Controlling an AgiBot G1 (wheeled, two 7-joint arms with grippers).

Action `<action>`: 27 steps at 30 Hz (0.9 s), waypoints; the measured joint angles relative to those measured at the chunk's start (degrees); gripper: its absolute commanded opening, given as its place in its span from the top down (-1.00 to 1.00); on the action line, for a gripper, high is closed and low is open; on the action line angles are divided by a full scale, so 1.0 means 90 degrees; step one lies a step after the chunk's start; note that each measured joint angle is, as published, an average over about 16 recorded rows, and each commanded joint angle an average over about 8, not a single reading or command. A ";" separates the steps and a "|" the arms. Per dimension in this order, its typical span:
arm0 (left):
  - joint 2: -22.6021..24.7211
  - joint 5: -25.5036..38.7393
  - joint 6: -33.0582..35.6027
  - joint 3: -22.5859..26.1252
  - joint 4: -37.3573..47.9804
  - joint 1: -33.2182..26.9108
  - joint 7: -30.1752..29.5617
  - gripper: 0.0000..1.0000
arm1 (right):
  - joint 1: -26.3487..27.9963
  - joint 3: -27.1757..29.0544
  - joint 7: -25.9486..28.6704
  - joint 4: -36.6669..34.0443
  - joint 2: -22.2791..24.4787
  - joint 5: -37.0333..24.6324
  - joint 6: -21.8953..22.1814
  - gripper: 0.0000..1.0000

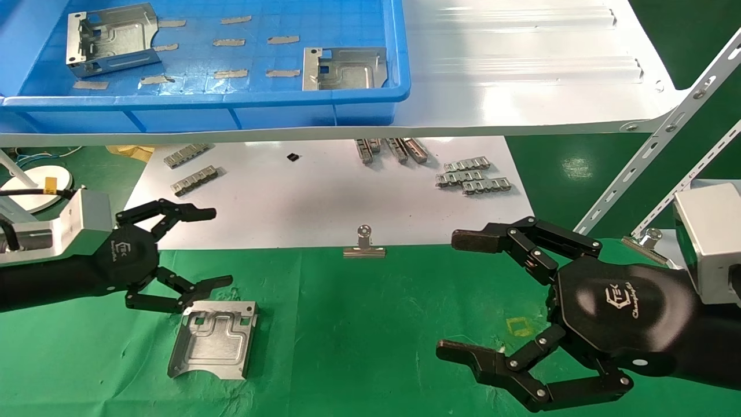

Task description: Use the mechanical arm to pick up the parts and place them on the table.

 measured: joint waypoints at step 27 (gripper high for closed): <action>-0.0579 -0.0686 -0.0296 -0.1510 -0.3366 0.1655 -0.2386 -1.00 | 0.0000 0.0000 0.0000 0.0000 0.0000 0.0000 0.0000 -1.00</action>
